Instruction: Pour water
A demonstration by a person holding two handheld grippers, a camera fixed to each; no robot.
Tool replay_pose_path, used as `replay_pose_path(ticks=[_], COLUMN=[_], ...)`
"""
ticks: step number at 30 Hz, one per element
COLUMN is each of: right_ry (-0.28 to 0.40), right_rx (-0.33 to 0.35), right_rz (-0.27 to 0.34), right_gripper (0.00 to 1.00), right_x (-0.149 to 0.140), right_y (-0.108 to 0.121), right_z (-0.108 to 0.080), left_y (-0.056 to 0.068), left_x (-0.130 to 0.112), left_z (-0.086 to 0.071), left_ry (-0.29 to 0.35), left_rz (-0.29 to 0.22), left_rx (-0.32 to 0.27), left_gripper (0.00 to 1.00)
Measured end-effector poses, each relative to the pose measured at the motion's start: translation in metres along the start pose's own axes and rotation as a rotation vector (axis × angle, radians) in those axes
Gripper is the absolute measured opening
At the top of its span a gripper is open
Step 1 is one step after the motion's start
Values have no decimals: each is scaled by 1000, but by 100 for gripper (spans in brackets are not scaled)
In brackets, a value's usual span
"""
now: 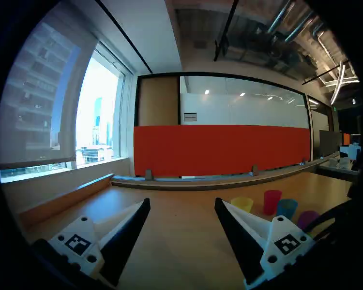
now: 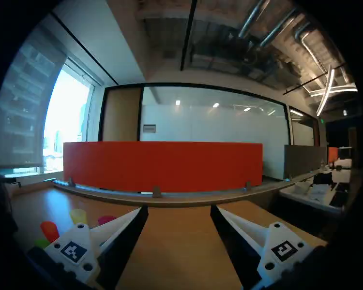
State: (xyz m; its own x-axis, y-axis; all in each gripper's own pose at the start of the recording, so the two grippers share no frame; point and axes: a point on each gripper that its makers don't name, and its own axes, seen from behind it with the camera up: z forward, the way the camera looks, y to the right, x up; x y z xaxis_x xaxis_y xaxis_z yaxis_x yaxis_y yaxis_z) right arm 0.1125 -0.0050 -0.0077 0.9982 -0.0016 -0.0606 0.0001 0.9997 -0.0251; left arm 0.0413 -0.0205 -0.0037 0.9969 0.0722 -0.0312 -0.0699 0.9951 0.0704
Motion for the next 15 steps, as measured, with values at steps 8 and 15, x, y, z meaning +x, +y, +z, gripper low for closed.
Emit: replay_pose_path(ticks=[8, 15], right_ry=[12, 1], right_rx=[4, 3], right_rz=[-21, -25], right_gripper=[100, 100], right_x=[4, 3], right_y=[-10, -17], right_z=[1, 3], left_y=[-6, -1], left_x=[-15, -27], left_z=[-4, -4], left_ry=[1, -1], left_rz=[20, -5], left_rx=[29, 22], left_gripper=[99, 99])
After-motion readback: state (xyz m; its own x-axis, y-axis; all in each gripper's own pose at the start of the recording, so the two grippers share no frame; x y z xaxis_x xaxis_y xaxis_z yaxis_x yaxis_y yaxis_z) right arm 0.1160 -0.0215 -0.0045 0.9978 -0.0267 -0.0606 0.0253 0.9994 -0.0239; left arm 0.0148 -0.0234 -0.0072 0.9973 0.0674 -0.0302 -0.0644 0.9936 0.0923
